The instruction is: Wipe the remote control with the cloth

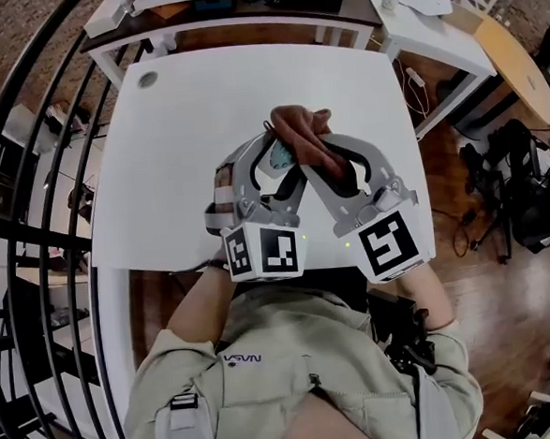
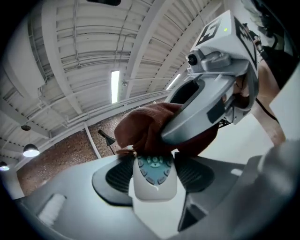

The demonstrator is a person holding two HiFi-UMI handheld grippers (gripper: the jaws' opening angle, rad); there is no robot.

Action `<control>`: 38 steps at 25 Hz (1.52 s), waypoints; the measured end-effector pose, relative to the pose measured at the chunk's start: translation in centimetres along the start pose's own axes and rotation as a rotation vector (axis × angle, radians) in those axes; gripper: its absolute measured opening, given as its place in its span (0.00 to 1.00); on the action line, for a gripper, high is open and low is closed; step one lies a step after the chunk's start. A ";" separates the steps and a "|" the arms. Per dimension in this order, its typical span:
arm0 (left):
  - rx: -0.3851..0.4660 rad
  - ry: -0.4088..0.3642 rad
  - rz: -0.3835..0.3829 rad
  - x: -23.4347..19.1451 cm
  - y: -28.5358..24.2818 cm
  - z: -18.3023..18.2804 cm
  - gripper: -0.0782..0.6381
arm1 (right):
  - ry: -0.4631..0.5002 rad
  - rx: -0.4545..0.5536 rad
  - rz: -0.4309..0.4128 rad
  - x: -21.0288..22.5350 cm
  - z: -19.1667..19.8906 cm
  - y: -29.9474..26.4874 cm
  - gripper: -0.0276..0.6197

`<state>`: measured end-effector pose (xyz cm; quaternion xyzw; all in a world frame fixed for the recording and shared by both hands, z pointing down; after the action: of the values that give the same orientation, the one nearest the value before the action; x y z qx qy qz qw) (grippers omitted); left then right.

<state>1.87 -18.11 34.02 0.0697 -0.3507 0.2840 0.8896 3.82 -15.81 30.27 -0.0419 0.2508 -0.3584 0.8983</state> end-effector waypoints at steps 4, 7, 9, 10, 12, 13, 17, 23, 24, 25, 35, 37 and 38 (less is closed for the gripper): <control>0.004 -0.021 -0.005 0.7 0.9 0.4 0.51 | -0.002 -0.024 -0.226 -4.5 -0.2 0.5 0.21; 0.008 -0.042 -0.006 0.9 1.4 0.2 0.51 | 0.026 0.019 -0.152 -3.1 -1.3 1.7 0.21; 0.009 -0.090 -0.023 0.8 1.8 -0.4 0.51 | 0.053 0.048 0.046 0.5 -2.3 2.7 0.21; 0.010 -0.123 -0.033 0.9 2.0 -0.8 0.51 | 0.071 0.044 0.128 1.9 -2.5 2.9 0.21; 0.012 -0.176 -0.047 1.4 2.0 -1.3 0.51 | 0.109 0.009 0.176 2.5 -2.2 2.7 0.21; 0.013 -0.186 -0.048 1.6 1.9 -1.4 0.51 | 0.116 -0.004 0.140 1.5 -1.9 2.3 0.21; 0.024 -0.082 -0.023 1.3 1.7 -0.9 0.51 | 0.074 0.037 -0.098 -3.1 -1.9 1.6 0.21; 0.193 0.451 0.181 -1.7 2.2 -0.6 0.51 | -0.110 0.282 0.191 3.7 -3.9 5.2 0.21; 0.214 0.542 0.200 -2.2 2.3 -0.5 0.51 | -0.106 0.297 0.205 4.2 -3.8 5.2 0.21; 0.235 0.621 0.221 -2.6 2.4 -0.5 0.51 | -0.100 0.303 0.196 4.1 -3.6 4.9 0.21; 0.369 1.047 0.303 -4.7 2.7 0.1 0.51 | -0.327 0.429 0.087 2.6 -1.7 4.7 0.21; 0.399 1.072 0.310 -5.1 3.0 -0.3 0.51 | -0.351 0.429 0.180 4.5 -0.7 5.3 0.21; 0.410 1.079 0.313 -5.3 3.1 -0.6 0.51 | -0.348 0.416 0.184 4.6 -0.4 5.1 0.21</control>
<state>-2.65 -17.73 29.88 0.0335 0.2067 0.4688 0.8581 9.65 -15.04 26.72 0.1052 0.0168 -0.3067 0.9458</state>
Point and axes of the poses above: the fingertips, and each gripper's own axes: y backward along the fingers, x to its right, z out of its underside, the point moved 2 cm from there along y, backward along the fingers, and after that the axes turned 8 degrees about -y, right-handed, at the moved point
